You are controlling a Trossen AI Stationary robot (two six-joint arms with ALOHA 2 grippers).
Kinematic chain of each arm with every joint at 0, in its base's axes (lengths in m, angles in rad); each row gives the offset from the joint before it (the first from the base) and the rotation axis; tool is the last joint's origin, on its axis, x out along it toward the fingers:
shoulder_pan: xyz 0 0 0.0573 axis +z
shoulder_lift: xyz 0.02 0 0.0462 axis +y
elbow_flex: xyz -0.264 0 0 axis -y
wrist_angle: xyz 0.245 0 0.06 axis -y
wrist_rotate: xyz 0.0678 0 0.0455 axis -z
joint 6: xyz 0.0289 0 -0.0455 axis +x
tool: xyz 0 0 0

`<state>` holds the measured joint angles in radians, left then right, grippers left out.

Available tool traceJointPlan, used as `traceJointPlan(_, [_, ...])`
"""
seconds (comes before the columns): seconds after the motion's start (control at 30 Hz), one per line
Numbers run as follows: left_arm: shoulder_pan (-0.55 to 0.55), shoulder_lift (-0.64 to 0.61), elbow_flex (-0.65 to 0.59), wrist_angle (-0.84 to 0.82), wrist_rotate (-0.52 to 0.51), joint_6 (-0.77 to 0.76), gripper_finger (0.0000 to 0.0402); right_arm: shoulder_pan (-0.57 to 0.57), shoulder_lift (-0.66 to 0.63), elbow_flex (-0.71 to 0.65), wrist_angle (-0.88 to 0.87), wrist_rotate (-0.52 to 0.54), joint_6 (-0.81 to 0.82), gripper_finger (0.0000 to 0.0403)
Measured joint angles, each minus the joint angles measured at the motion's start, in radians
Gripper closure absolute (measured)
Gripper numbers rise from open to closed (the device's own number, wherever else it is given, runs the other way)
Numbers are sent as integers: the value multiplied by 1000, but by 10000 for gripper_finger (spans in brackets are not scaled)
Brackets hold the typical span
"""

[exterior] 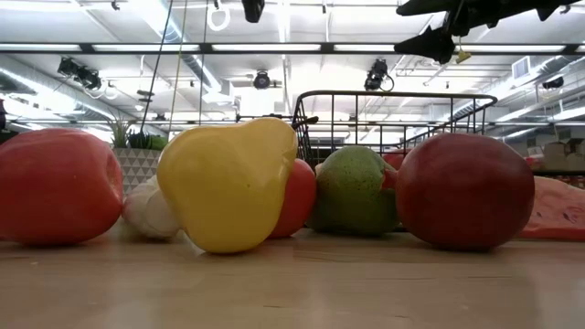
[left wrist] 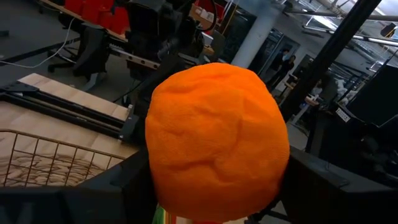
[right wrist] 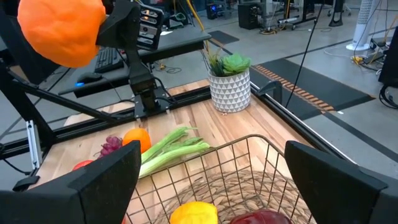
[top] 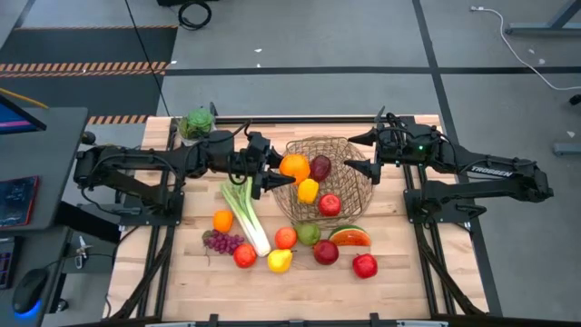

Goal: Build produce basket
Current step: Put the orange into the brown wire basket

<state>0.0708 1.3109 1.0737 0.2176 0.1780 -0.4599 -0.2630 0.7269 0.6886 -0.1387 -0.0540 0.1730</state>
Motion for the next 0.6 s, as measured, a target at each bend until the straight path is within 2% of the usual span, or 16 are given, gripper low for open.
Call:
traceJointPlan(0.5, [0,0,0,-16,0,7,129,0,0,0,3,0,0,3])
traceJointPlan(0.6, [-3,0,1,-42,42,130,129,0,0,0,3,0,0,3])
